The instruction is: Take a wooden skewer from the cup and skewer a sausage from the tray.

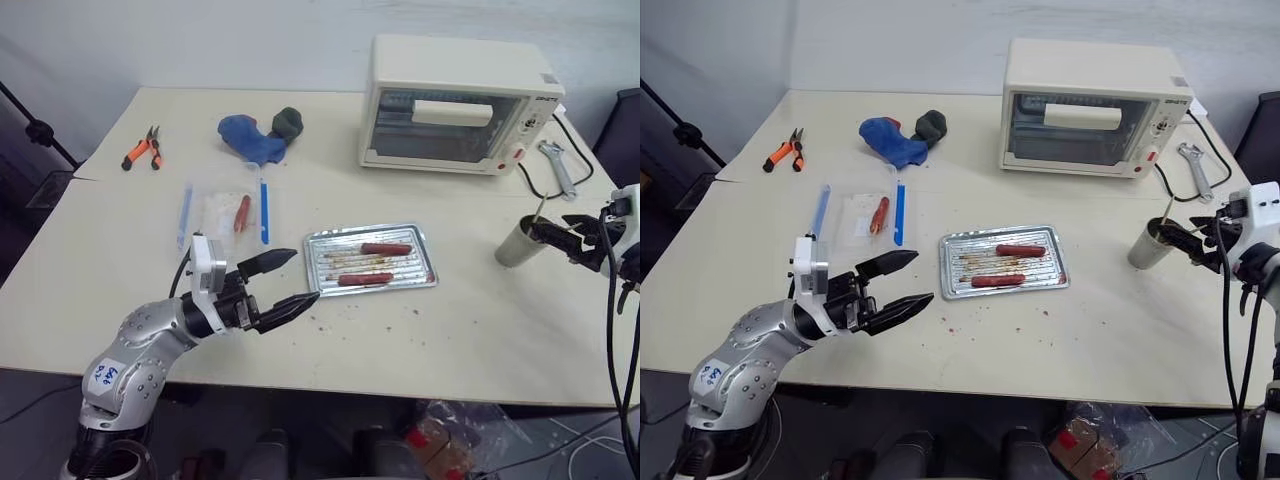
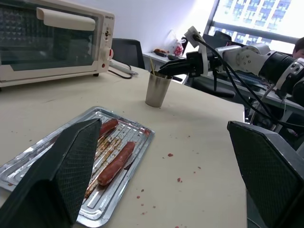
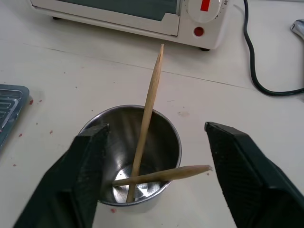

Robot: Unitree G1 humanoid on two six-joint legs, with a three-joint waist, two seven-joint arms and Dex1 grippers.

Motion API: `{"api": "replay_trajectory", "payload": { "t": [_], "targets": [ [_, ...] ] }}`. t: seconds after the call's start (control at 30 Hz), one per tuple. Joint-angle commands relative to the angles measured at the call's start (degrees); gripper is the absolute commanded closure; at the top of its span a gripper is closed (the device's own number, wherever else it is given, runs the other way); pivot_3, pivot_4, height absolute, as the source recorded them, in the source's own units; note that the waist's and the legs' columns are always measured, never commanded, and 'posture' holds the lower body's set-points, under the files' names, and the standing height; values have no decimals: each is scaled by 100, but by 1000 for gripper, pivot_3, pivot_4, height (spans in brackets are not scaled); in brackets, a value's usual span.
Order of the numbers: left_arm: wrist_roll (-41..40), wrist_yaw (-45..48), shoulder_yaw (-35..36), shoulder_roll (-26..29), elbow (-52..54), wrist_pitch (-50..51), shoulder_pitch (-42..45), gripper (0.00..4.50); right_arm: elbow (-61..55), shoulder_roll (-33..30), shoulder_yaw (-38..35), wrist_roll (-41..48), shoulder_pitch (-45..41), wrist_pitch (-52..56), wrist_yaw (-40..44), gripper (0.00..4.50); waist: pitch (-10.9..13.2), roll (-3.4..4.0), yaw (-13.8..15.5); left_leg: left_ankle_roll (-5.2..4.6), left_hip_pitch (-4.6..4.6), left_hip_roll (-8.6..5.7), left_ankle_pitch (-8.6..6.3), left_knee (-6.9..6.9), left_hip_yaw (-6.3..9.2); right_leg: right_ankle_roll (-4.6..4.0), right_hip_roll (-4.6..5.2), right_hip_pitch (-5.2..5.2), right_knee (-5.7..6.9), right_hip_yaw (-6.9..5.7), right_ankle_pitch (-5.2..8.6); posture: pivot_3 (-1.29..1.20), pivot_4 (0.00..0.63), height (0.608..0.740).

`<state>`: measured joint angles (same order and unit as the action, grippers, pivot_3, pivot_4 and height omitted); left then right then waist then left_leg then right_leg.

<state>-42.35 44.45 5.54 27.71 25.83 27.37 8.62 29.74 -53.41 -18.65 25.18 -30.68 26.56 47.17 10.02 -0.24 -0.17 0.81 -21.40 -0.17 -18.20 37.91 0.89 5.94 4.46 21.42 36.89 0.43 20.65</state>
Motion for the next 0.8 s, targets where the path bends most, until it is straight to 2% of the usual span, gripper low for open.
{"api": "replay_trajectory", "payload": {
  "t": [0.03, 0.27, 0.43, 0.57, 0.8],
  "targets": [
    [28, -32, 29, 22, 237, -117, -35, 0, -62, -73, -172, 7, -112, -25, 28, 2229, 0, 0, 0, 0, 0, 0, 0, 0, 0, 0, 0, 0, 0, 1, 0, 0, 150, 740],
    [114, -15, -22, -20, 129, -204, 42, 0, -196, -128, -275, 105, -27, 3, 151, 4490, 0, 0, 1, 0, 0, 0, 0, 0, 0, 0, 0, 0, 0, 0, 0, 0, 150, 740],
    [222, 64, -69, -7, 38, -295, 85, 0, -449, -175, -498, 295, 24, -14, 378, 4490, 1, 1, 2, -1, -1, -1, 0, 0, -1, 0, 0, 0, -1, 1, 0, 0, 150, 740],
    [278, 118, -88, -6, -30, -356, 110, 0, -642, -450, -710, 430, 83, 164, 688, 4490, 2, 3, 3, -1, -1, 0, -1, 0, -1, 0, 0, 0, 0, 1, 0, 0, 150, 740],
    [324, 287, -104, 62, -170, -381, 173, 0, -1161, -1455, -1159, 1543, -95, 1947, 1762, 4490, 9, 15, 11, -7, -4, 0, -4, -1, 2, 0, 2, 1, -5, 0, 0, 0, 150, 740]
  ]
}}
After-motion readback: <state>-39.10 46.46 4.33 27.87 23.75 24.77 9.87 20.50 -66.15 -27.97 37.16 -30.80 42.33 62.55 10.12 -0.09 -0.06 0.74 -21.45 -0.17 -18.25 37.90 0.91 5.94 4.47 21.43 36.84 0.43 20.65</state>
